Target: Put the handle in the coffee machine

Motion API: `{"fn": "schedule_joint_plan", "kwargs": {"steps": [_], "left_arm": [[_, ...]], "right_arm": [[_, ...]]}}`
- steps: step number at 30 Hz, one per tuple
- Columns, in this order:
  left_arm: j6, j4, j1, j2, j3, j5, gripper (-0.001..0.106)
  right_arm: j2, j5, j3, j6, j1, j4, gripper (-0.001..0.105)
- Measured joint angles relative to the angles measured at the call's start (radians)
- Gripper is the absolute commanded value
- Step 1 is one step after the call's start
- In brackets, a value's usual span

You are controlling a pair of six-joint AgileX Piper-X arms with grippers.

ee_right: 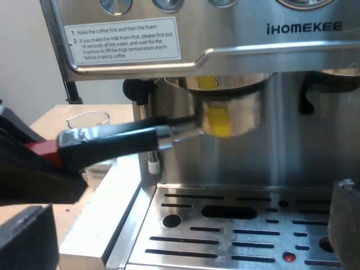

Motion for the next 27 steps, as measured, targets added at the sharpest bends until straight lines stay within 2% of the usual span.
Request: {"fn": "schedule_joint_plan", "kwargs": {"steps": [3,6,11,27], "left_arm": [[-0.004,-0.024,-0.025,0.000,0.000,-0.002,0.000],[-0.039,-0.057,-0.022,0.000,0.000,-0.011,0.000],[-0.073,-0.084,-0.022,0.000,0.000,-0.061,0.000],[-0.103,-0.081,-0.022,0.002,0.000,-0.068,0.000]], "right_arm": [[0.000,0.000,0.000,0.000,0.000,0.000,0.105],[0.000,0.000,0.000,0.000,0.000,0.000,0.105],[0.000,0.000,0.000,0.000,0.000,0.000,0.105],[0.000,0.000,0.000,0.000,0.000,0.000,0.105]]}}
